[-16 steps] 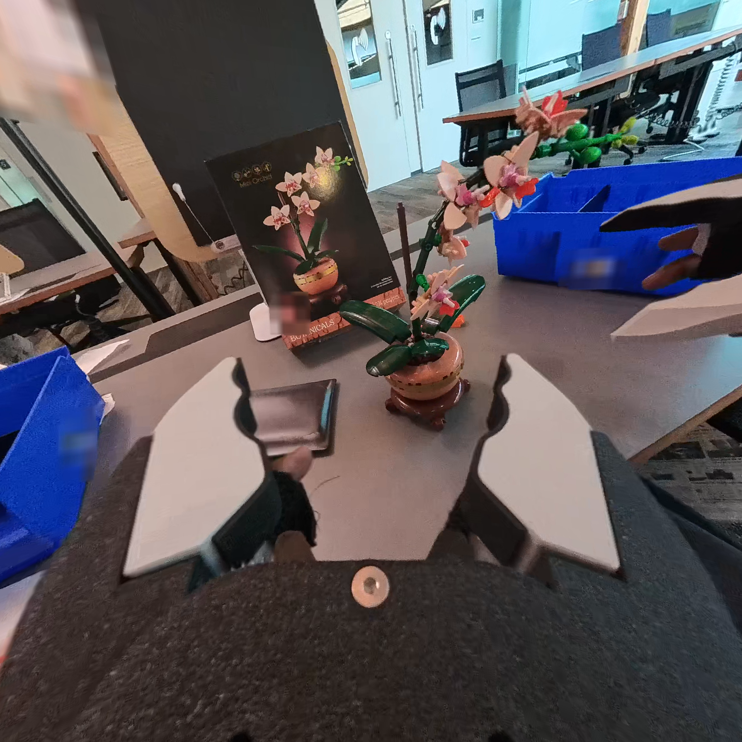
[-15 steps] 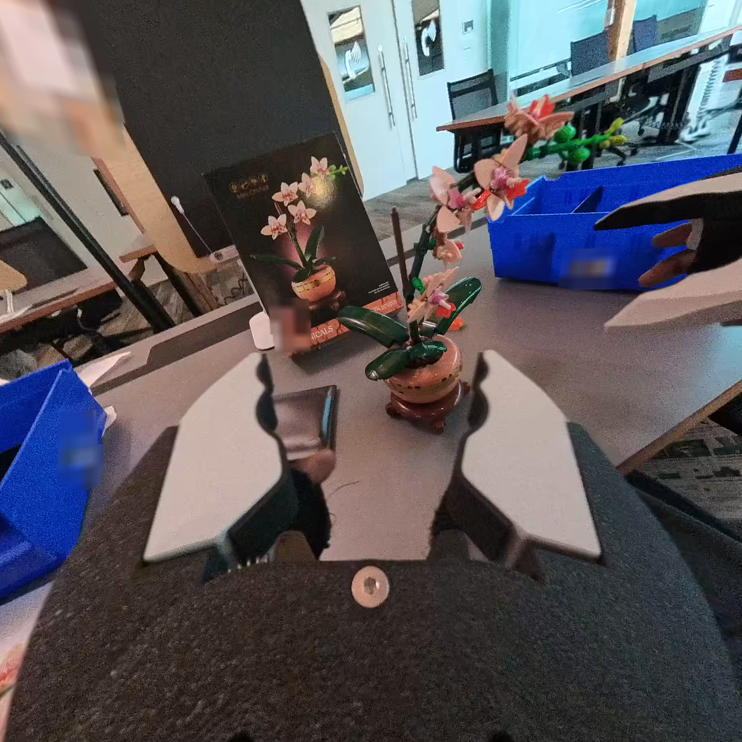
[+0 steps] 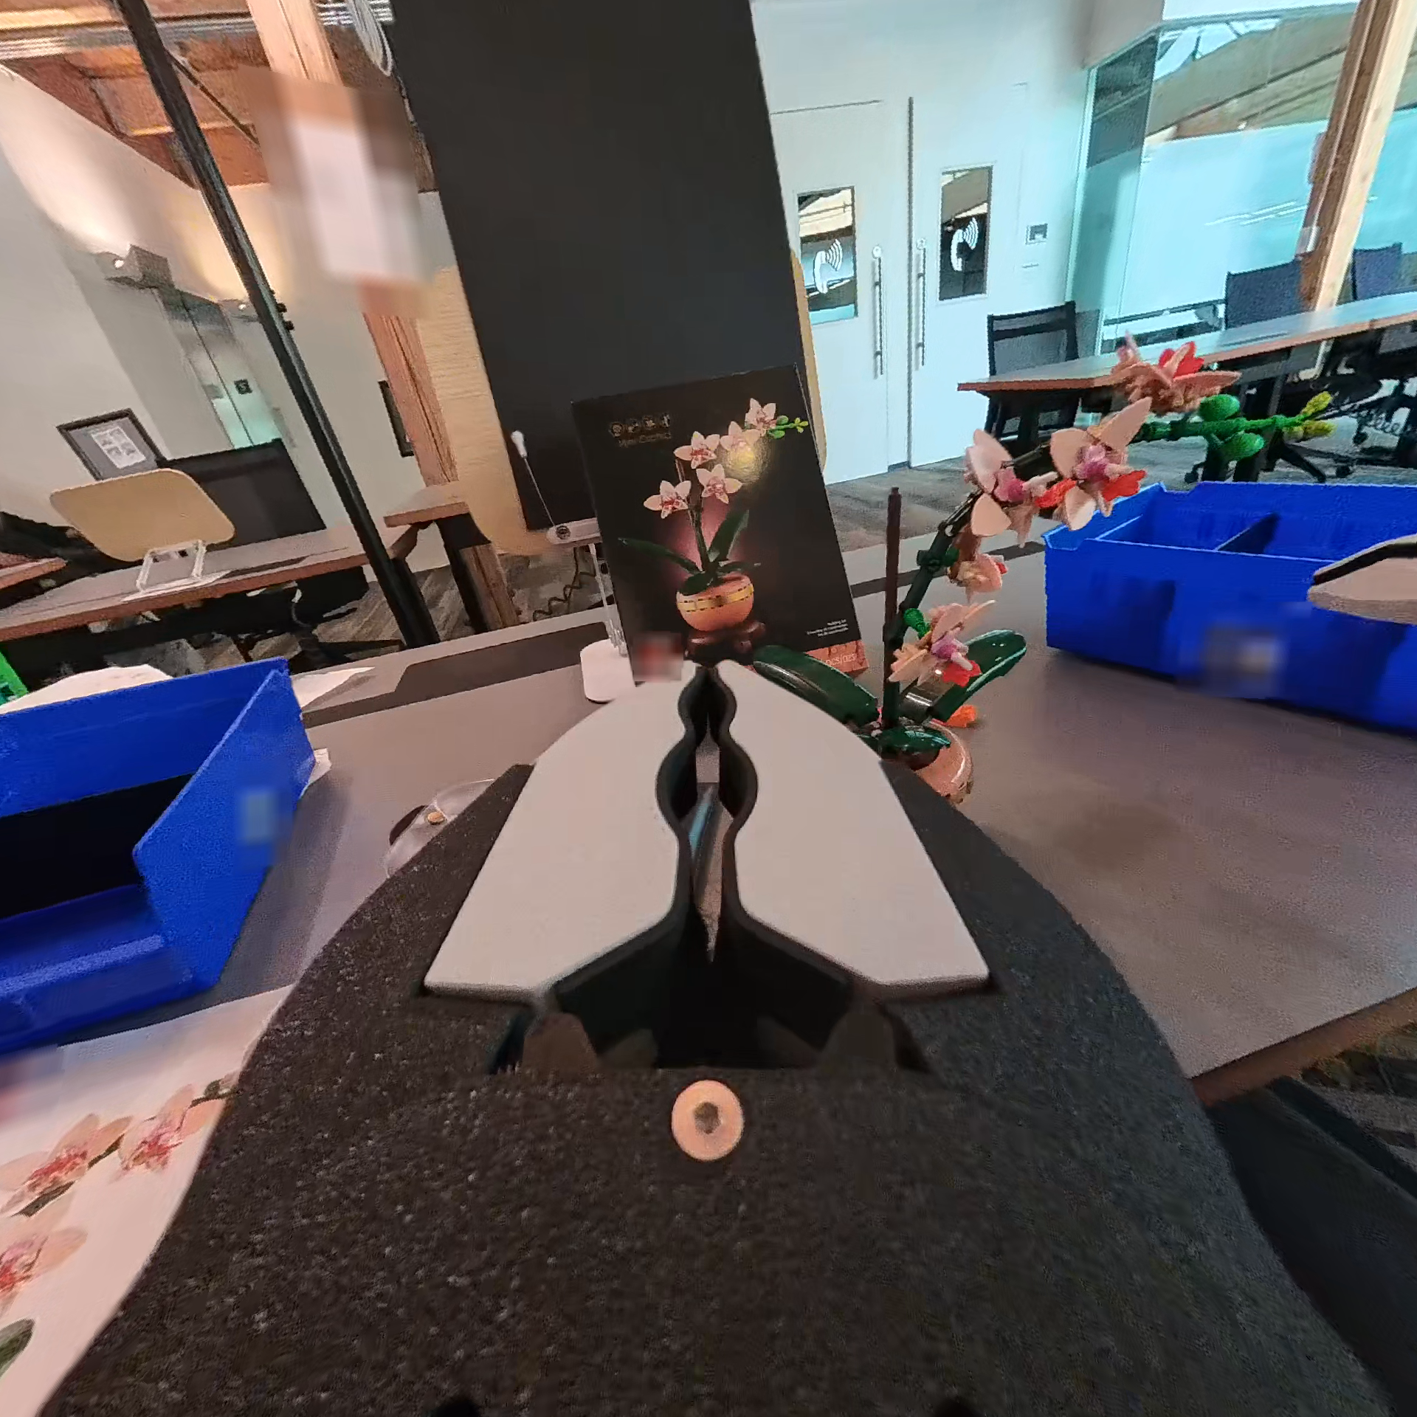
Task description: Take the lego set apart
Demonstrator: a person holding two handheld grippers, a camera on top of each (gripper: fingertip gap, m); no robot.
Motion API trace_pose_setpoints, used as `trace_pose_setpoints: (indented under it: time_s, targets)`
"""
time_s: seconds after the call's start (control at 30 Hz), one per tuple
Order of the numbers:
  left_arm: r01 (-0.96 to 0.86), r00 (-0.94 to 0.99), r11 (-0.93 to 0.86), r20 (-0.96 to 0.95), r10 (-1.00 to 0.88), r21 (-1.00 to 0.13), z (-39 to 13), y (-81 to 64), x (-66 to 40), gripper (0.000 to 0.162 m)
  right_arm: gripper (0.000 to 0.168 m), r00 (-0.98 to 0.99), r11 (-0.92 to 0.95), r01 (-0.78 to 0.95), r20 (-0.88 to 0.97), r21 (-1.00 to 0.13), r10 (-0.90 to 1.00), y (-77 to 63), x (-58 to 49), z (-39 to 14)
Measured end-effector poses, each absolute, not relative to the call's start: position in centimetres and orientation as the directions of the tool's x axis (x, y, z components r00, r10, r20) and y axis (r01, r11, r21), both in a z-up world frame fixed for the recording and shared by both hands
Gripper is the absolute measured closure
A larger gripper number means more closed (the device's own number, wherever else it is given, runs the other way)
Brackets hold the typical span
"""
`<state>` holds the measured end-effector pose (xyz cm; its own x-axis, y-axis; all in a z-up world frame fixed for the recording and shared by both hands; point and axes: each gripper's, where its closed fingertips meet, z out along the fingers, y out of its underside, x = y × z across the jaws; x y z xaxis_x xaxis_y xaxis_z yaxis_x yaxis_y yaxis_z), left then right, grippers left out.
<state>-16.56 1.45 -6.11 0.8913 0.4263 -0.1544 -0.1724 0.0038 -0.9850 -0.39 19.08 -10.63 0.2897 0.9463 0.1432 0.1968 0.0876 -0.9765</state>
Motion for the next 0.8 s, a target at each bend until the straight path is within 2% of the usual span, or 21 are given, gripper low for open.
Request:
trace_pose_setpoints:
  time_s: [0.03,0.3,0.8]
  targets:
    - [-0.164,0.895,0.014,-0.143,0.422,-0.986,-6.1,1.4,-16.6,0.162,0.168,0.296,0.087,0.197,0.144,-0.976,0.944,19.2,-0.4,-10.7]
    - [-0.095,0.92,0.085,-0.055,0.387,-0.992,-6.0,0.9,-17.2,0.162,0.168,0.377,0.116,0.199,0.186,-0.973,0.908,20.6,0.2,-10.6]
    - [-0.155,0.907,0.111,-0.097,0.409,-0.982,-5.3,0.6,-17.5,0.152,0.168,0.388,0.11,0.194,0.18,-0.975,0.904,20.5,-0.1,-10.8]
